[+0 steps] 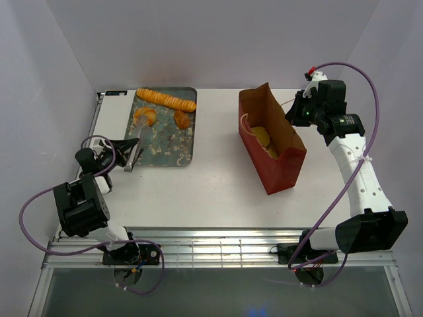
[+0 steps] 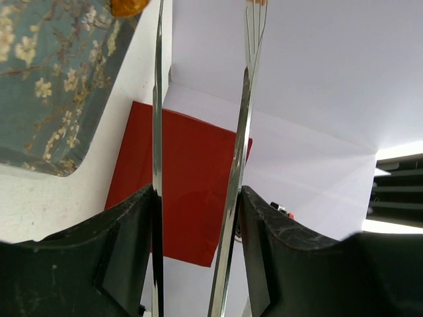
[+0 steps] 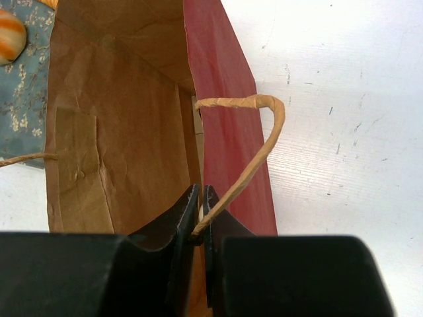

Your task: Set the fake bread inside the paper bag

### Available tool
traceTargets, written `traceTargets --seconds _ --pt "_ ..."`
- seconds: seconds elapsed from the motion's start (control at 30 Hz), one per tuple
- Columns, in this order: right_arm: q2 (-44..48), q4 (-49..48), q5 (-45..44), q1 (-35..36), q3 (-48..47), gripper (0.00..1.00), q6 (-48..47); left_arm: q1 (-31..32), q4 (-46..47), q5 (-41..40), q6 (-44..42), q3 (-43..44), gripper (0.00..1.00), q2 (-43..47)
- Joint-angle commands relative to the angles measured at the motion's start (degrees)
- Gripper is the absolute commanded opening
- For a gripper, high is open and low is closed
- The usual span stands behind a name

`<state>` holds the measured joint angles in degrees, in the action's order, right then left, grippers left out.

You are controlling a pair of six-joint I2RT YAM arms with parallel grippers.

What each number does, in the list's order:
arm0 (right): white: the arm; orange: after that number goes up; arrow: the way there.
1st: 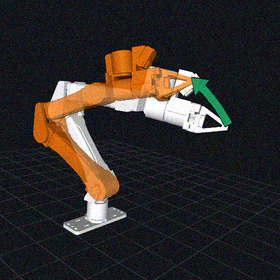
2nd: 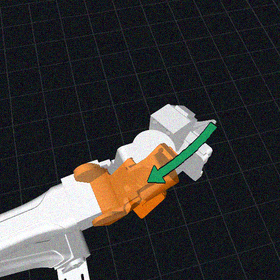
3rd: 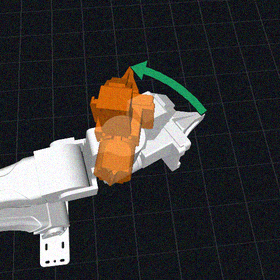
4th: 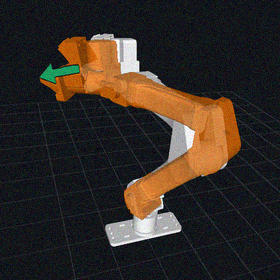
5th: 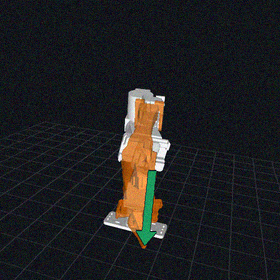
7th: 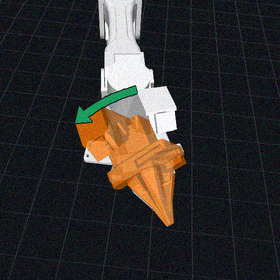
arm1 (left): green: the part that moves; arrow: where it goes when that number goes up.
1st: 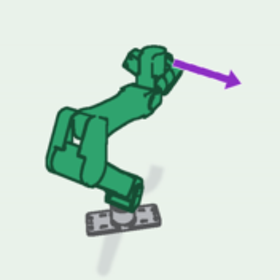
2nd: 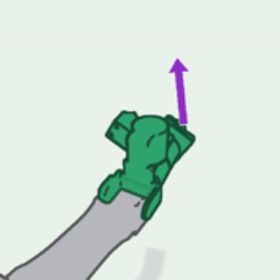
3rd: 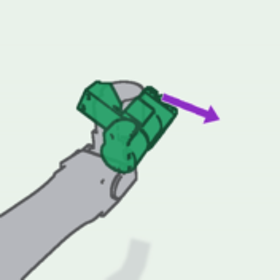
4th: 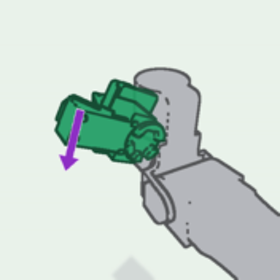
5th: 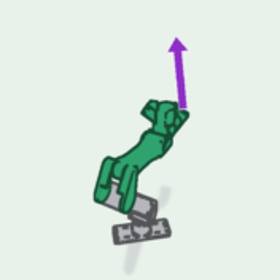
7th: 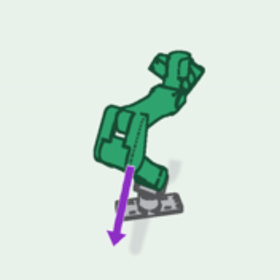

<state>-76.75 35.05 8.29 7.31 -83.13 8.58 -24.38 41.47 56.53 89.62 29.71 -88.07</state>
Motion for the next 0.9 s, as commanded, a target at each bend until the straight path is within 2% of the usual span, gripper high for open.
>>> traceTargets --seconds 0.0,0.5,0.87 --pt "0.99 -1.56 0.67 0.07 -2.12 0.13 -0.58 -1.80 4.32 -0.37 1.52 -1.32 0.61 -1.04" --pt "0.46 -2.53 1.37 0.16 -1.33 0.13 0.03 -2.60 4.93 -5.29 2.05 2.63 0.61 -11.77" --pt "-0.33 -2.97 1.29 0.16 -1.24 0.13 0.03 -1.81 6.25 -4.59 2.57 10.70 0.61 -22.13"
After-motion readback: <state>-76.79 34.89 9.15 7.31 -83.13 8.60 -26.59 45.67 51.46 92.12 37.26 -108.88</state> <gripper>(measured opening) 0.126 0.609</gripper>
